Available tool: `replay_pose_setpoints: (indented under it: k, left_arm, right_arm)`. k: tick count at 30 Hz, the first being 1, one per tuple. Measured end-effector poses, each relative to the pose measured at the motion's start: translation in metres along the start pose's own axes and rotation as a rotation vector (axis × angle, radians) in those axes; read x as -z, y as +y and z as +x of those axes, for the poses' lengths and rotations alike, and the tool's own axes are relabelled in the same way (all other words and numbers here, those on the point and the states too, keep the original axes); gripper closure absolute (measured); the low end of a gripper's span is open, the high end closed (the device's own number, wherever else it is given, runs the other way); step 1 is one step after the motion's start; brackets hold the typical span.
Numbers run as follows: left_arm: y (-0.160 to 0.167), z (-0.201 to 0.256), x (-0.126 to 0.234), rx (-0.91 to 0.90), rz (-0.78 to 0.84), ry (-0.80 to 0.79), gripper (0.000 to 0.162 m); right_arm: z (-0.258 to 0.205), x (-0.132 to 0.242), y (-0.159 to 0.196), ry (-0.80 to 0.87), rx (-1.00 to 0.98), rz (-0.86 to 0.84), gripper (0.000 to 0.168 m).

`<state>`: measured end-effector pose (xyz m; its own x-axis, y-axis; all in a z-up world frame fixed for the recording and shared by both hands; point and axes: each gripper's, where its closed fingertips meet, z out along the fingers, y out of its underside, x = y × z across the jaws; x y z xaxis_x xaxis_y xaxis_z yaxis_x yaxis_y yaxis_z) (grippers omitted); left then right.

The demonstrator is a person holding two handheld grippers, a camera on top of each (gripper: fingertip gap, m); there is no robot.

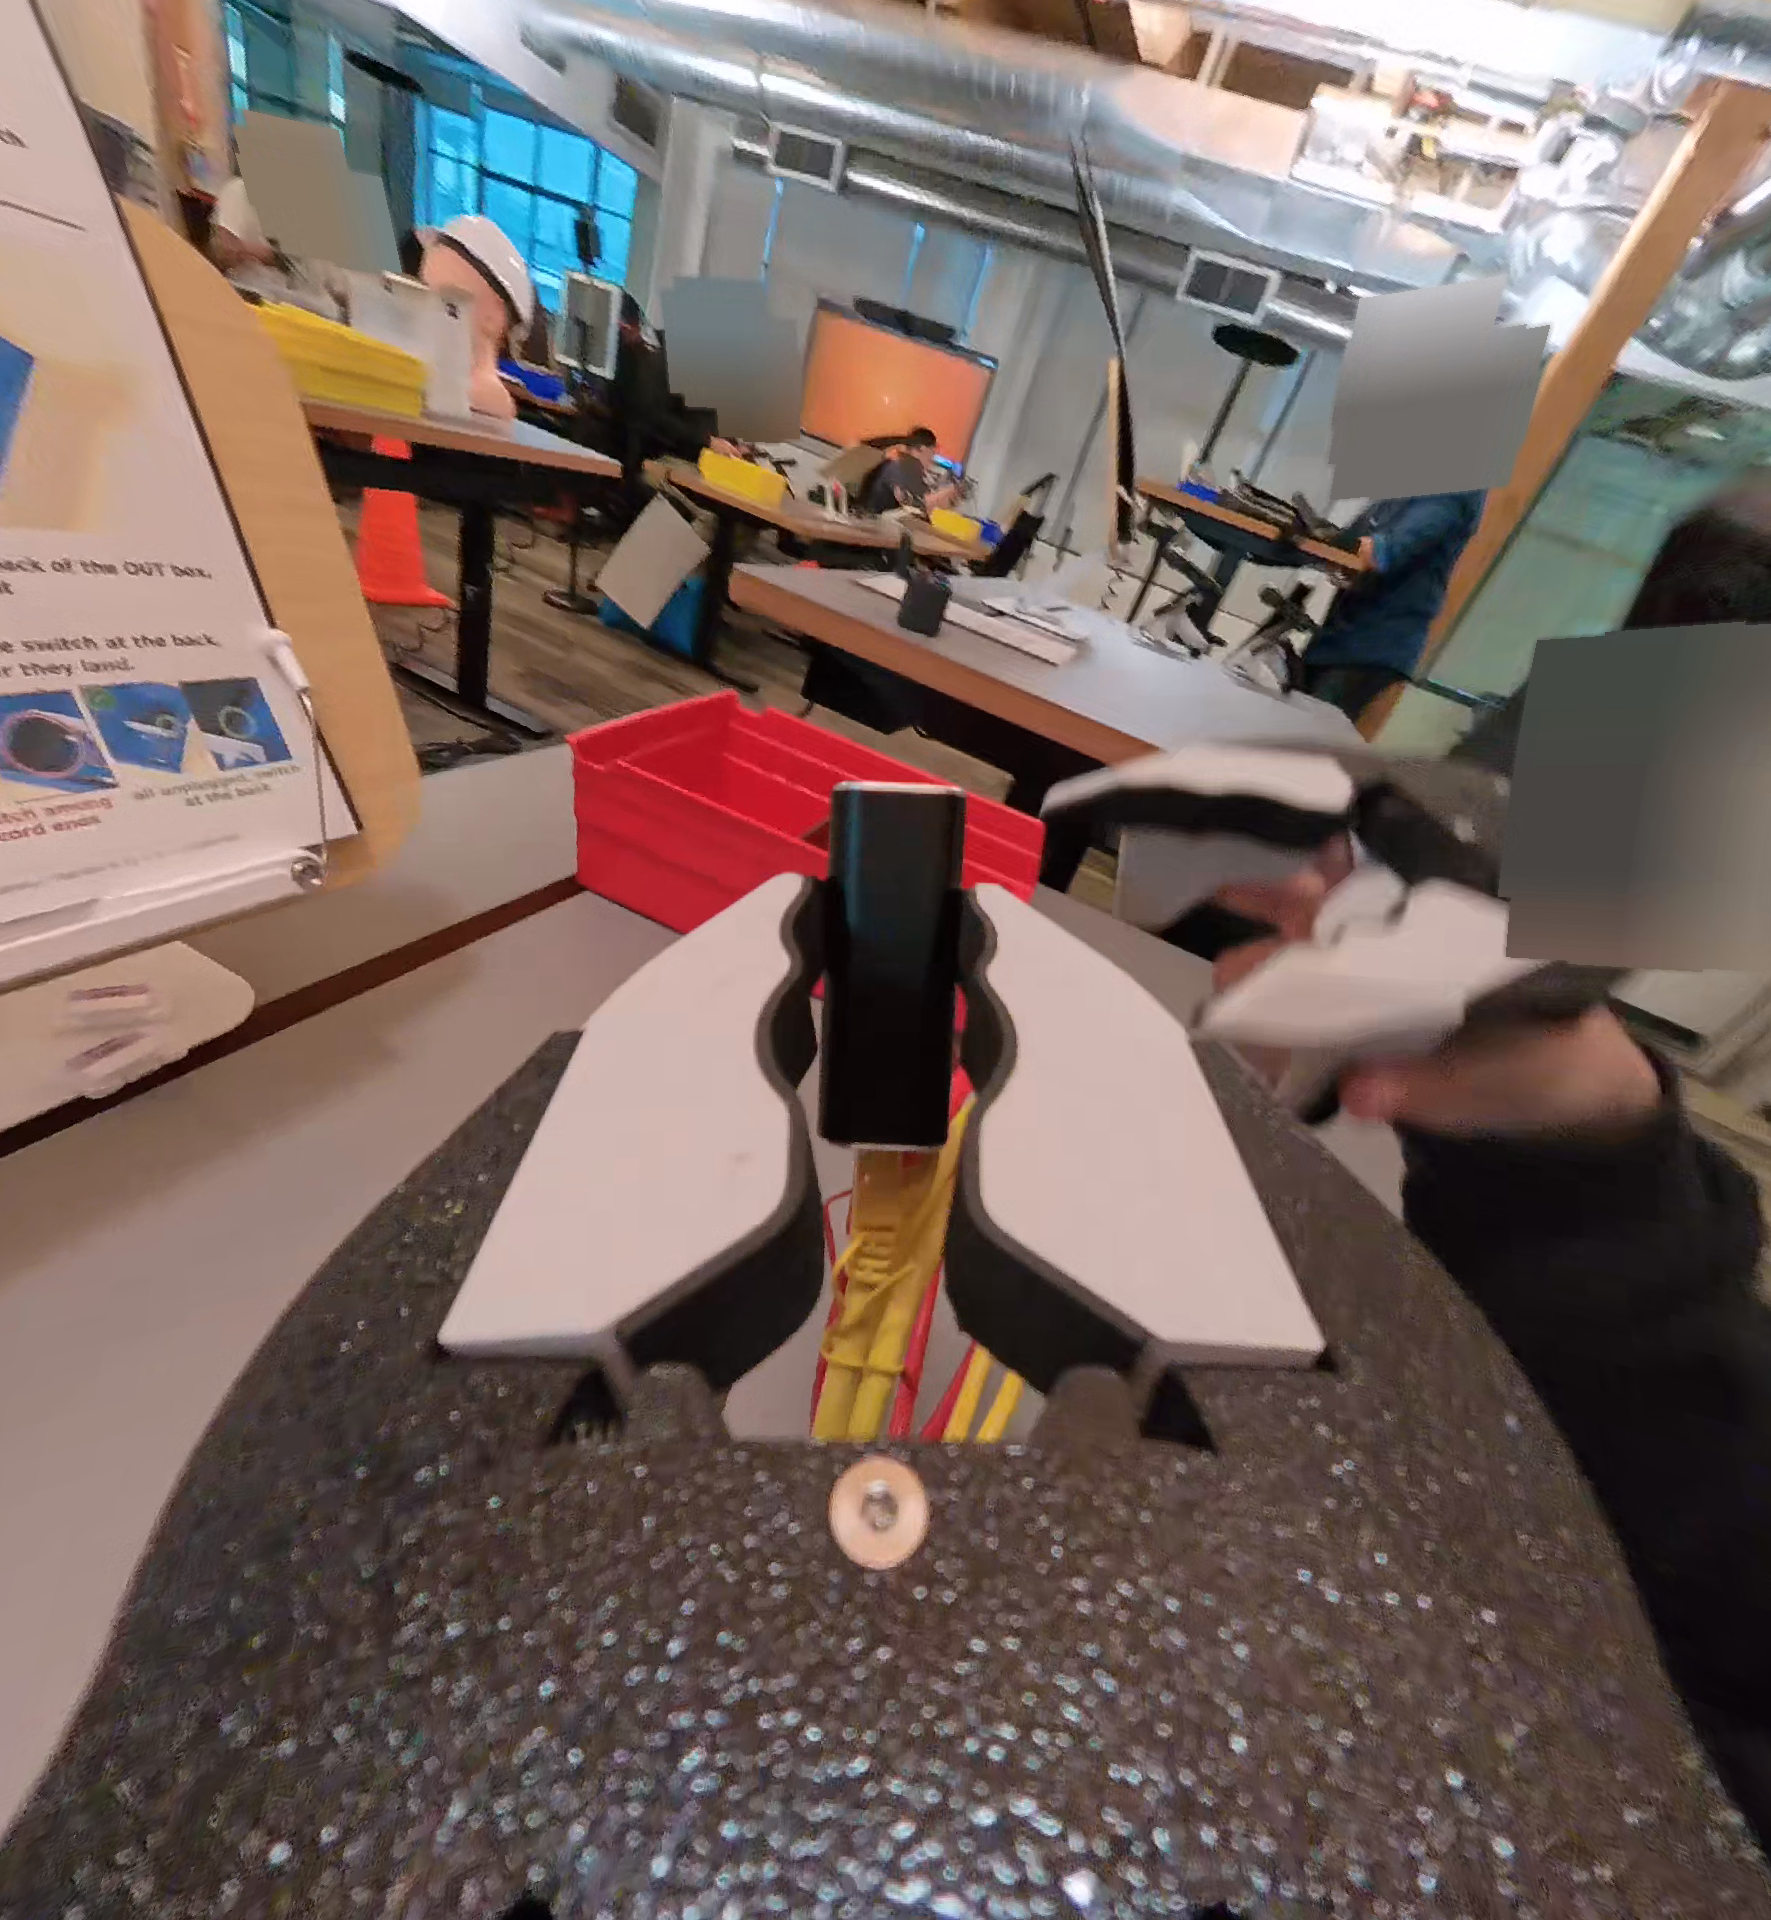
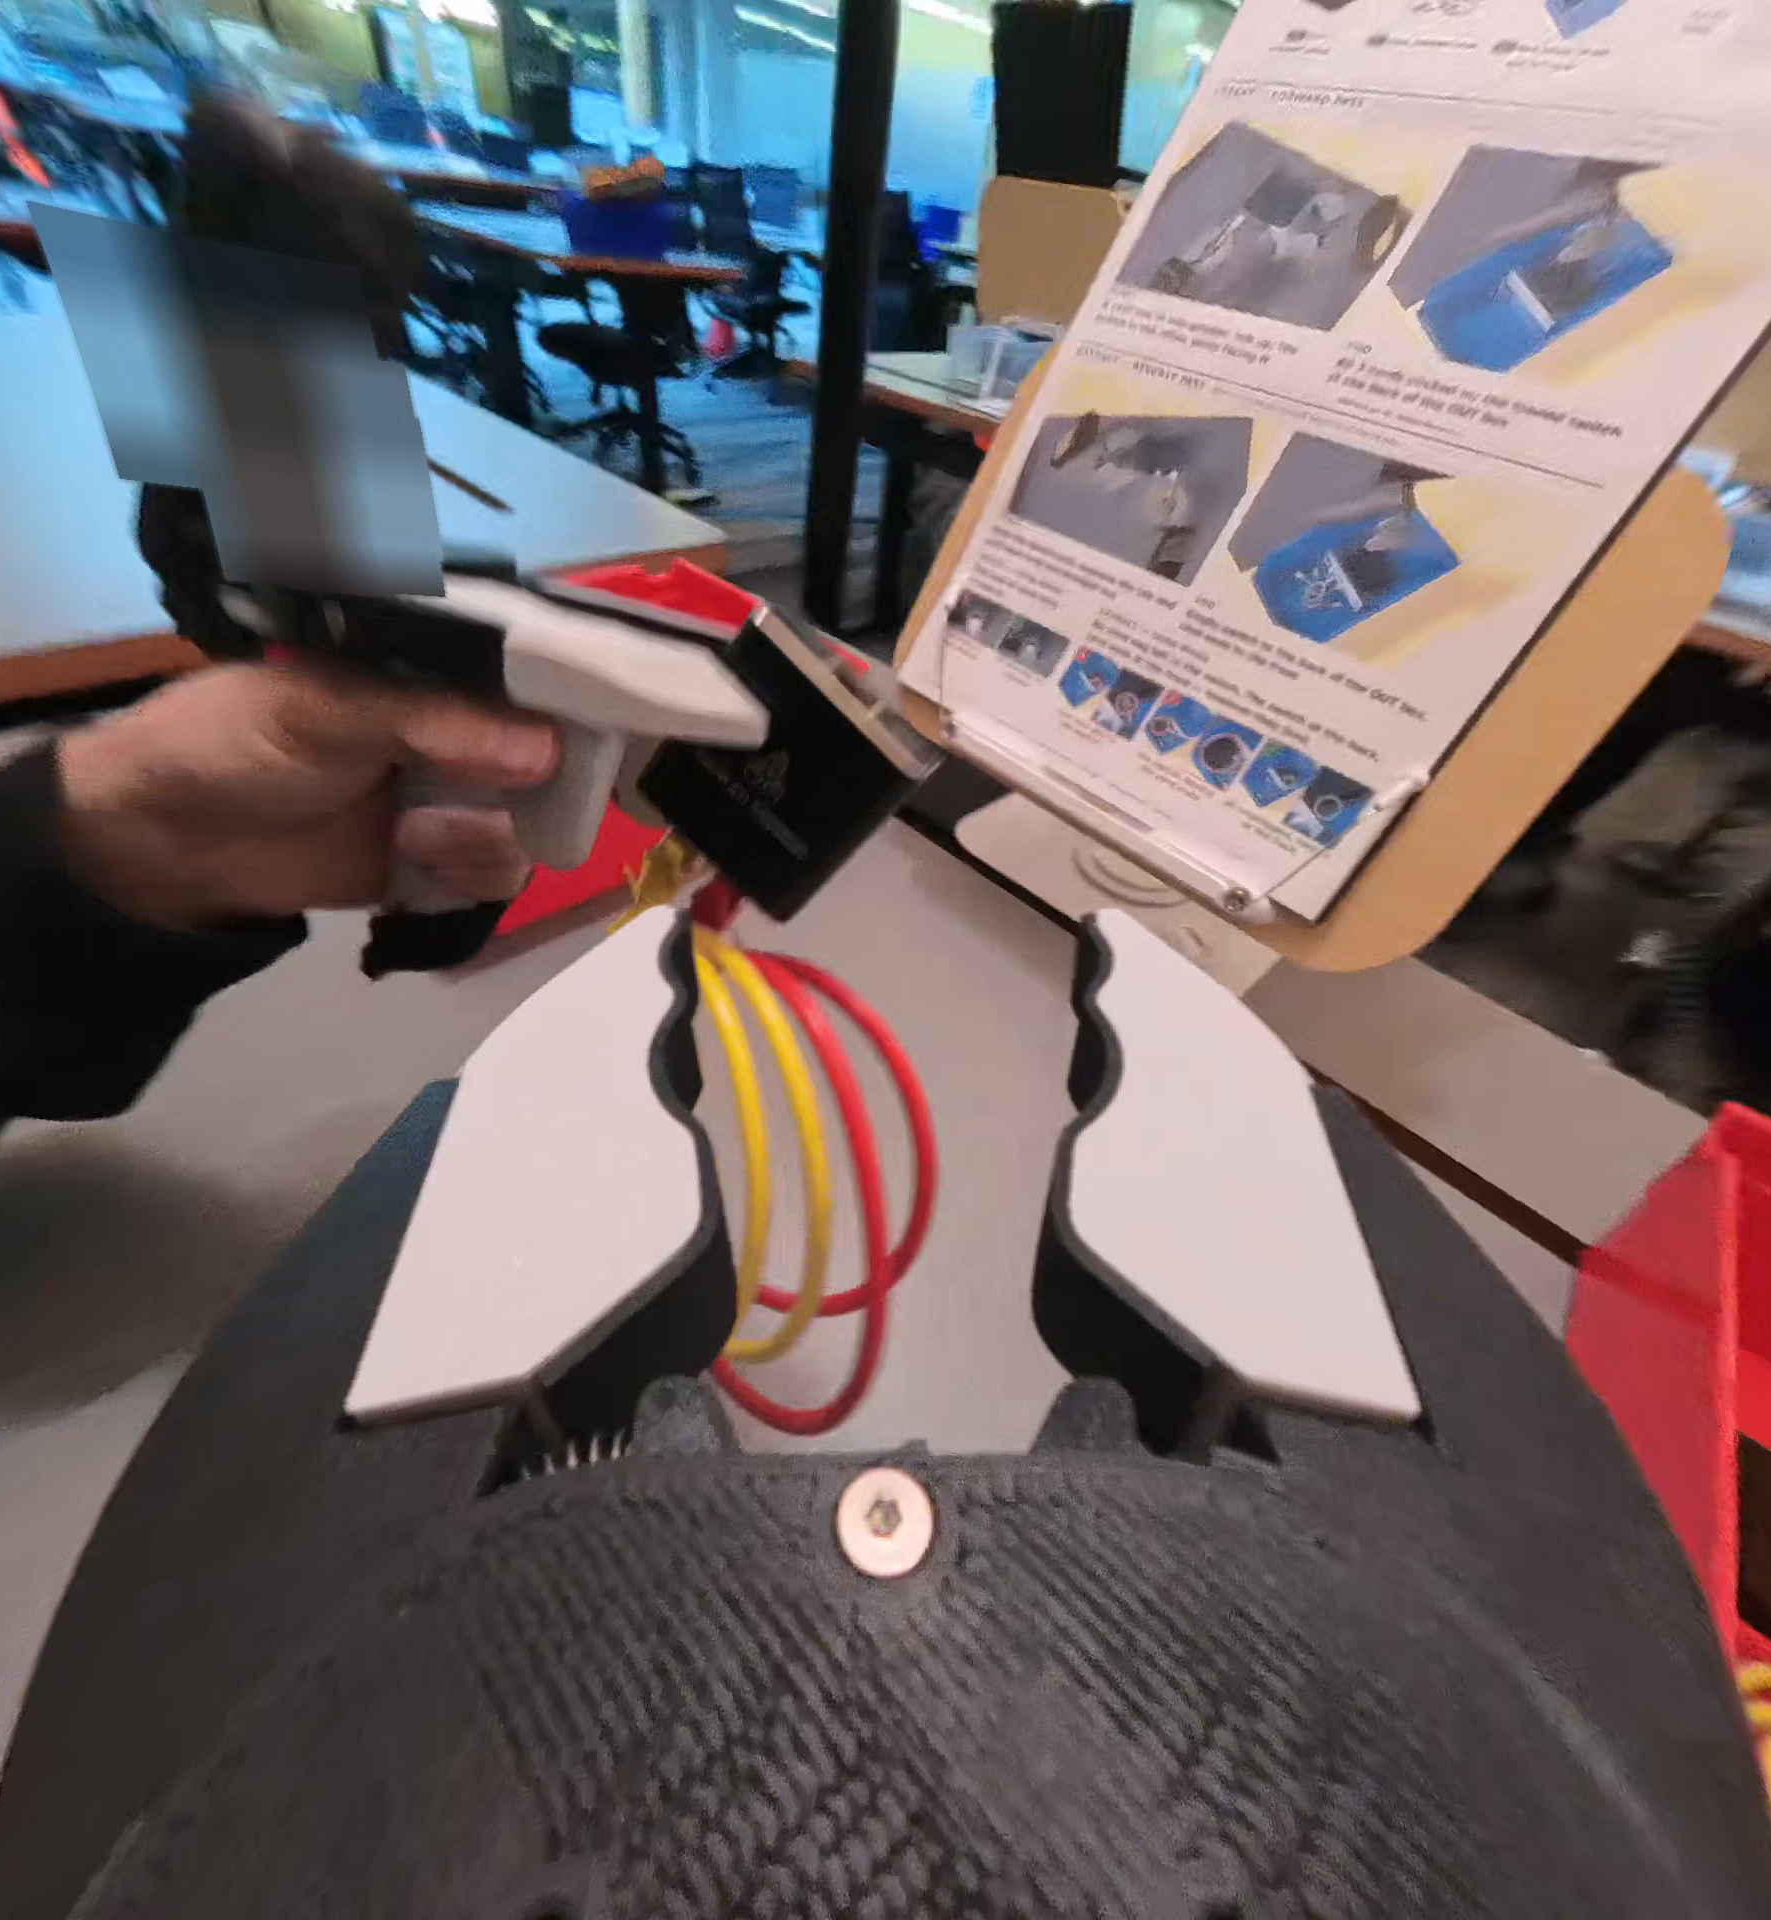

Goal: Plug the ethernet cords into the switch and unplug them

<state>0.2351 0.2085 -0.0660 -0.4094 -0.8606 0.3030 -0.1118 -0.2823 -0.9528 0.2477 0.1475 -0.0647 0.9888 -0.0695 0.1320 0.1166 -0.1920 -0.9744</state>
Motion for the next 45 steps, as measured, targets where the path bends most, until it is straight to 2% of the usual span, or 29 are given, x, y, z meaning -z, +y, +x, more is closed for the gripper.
replay_pose_setpoints:
  k: [2,3,4,6,9,13,17,19,21,23,26,28,29,34,35,36,37,42,45]
  left_arm:
    - [-0.004,0.004,-0.007,-0.022,0.022,-0.035,0.138]
    - [-0.006,0.008,-0.010,-0.037,0.028,-0.042,0.138]
    - [-0.008,0.014,-0.013,-0.049,0.043,-0.044,0.138]
    - [-0.011,0.025,-0.015,-0.069,0.050,-0.031,0.138]
    - [-0.017,0.027,-0.012,-0.101,0.105,-0.112,0.138]
    - [-0.019,0.017,-0.007,-0.187,0.108,-0.251,0.138]
    - [-0.017,0.020,-0.006,-0.201,0.077,-0.264,0.138]
    - [-0.013,0.020,-0.008,-0.189,0.057,-0.269,0.138]
    - [-0.006,0.015,-0.010,-0.214,0.009,-0.297,0.138]
    - [-0.003,0.013,-0.010,-0.233,-0.004,-0.313,0.138]
    - [-0.001,0.018,-0.012,-0.188,-0.004,-0.288,0.138]
    - [0.001,0.024,-0.017,-0.172,-0.021,-0.271,0.138]
    - [0.002,0.026,-0.018,-0.185,-0.038,-0.278,0.138]
    - [0.011,0.032,-0.021,-0.284,-0.114,-0.336,0.137]
    - [0.012,0.033,-0.021,-0.305,-0.123,-0.341,0.137]
    - [0.013,0.035,-0.021,-0.321,-0.136,-0.343,0.137]
    - [0.013,0.037,-0.020,-0.335,-0.131,-0.342,0.137]
    - [0.009,0.051,-0.021,-0.399,-0.091,-0.300,0.137]
    - [0.007,0.056,-0.020,-0.419,-0.073,-0.283,0.138]
  right_arm:
    - [-0.006,-0.017,0.020,0.075,-0.008,-0.062,0.088]
    - [-0.009,-0.027,0.026,0.080,-0.041,-0.066,0.078]
    - [-0.012,-0.036,0.028,0.060,-0.066,-0.054,0.077]
    - [-0.011,-0.043,0.022,0.041,-0.068,0.011,0.091]
    - [-0.025,-0.046,0.012,-0.028,-0.073,0.087,0.106]
    - [-0.016,-0.052,0.017,0.123,-0.103,0.101,0.098]
    - [-0.034,-0.049,0.020,-0.028,-0.160,0.136,0.105]
    - [-0.035,-0.049,0.024,-0.017,-0.176,0.111,0.110]
    - [-0.041,-0.048,0.031,-0.019,-0.112,0.045,0.114]
    - [-0.059,-0.044,0.045,-0.105,-0.049,-0.063,0.072]
    - [-0.055,-0.046,0.052,-0.023,-0.032,-0.098,0.077]
    - [-0.045,-0.053,0.054,0.070,-0.055,-0.091,0.060]
    - [-0.041,-0.055,0.057,0.101,-0.060,-0.103,0.059]
    - [-0.038,-0.061,0.059,0.094,-0.015,-0.051,0.068]
    - [-0.039,-0.059,0.057,0.077,-0.002,-0.027,0.074]
    - [-0.038,-0.056,0.056,0.075,0.027,-0.013,0.095]
    - [-0.035,-0.054,0.056,0.079,0.060,-0.006,0.100]
    - [-0.032,-0.047,0.048,0.057,0.149,0.014,0.102]
    - [-0.031,-0.043,0.050,-0.041,0.101,0.019,0.092]
